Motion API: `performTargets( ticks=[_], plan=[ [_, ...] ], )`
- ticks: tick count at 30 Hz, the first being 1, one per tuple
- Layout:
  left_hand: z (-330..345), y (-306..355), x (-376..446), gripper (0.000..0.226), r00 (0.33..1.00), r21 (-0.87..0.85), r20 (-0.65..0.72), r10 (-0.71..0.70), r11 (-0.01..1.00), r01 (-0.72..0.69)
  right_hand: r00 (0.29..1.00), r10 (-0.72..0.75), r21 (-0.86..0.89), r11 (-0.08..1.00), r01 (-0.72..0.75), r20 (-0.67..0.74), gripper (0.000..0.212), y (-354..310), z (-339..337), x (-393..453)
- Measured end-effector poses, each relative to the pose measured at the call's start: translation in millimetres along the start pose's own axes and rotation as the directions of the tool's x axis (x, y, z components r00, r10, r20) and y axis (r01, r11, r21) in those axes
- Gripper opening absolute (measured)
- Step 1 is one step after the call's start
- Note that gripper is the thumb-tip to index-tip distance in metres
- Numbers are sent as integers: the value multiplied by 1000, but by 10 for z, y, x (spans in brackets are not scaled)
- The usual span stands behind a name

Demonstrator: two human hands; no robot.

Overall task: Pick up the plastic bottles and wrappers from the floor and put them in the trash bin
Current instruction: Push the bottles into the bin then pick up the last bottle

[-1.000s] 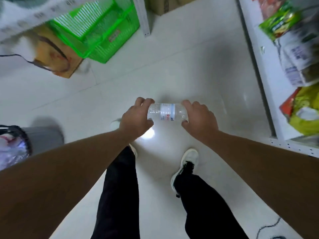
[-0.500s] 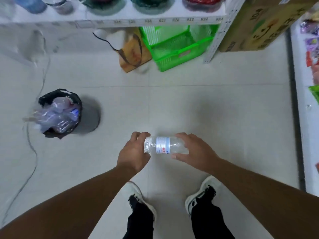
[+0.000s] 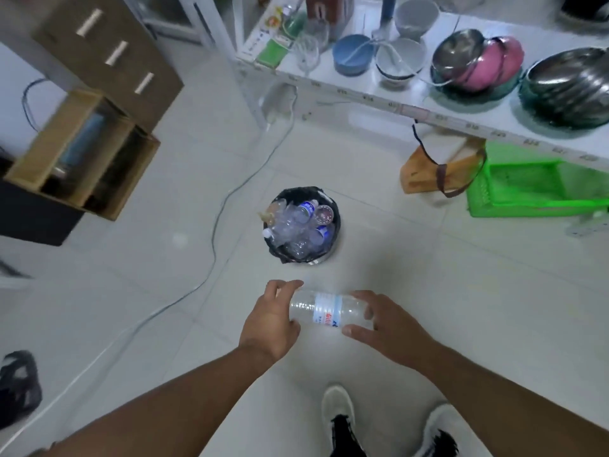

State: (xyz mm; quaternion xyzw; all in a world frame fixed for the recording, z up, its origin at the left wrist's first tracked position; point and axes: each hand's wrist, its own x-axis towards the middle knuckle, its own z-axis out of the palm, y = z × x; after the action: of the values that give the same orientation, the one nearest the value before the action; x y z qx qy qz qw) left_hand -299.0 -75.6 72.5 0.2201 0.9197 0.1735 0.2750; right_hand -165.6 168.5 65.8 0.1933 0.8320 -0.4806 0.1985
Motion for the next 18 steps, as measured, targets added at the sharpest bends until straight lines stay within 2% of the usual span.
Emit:
performTargets(
  ticks=[4, 7, 12, 15, 18],
  plan=[
    [-243, -162, 244, 84, 996, -79, -67, -57, 996, 51, 1000, 19, -39, 999, -19, 0, 73, -238, 52, 483],
    [-280, -207, 465, 83, 986, -175, -140, -89, 983, 64, 997, 52, 23, 998, -53, 52, 73, -260, 110, 762],
    [-408, -207, 933, 85, 987, -169, -114, -112, 981, 92, 995, 74, 29, 997, -76, 69, 75, -317, -35, 1220],
    [-455, -224, 1343, 83, 991, -113, -99, -91, 990, 80, 981, 168, 48, 984, -173, 93, 68, -329, -237, 1512],
    [-407, -158, 1755, 78, 987, -103, -131, -97, 991, 84, 939, 333, 84, 937, -340, 89, 66, -347, -298, 1737]
  ],
)
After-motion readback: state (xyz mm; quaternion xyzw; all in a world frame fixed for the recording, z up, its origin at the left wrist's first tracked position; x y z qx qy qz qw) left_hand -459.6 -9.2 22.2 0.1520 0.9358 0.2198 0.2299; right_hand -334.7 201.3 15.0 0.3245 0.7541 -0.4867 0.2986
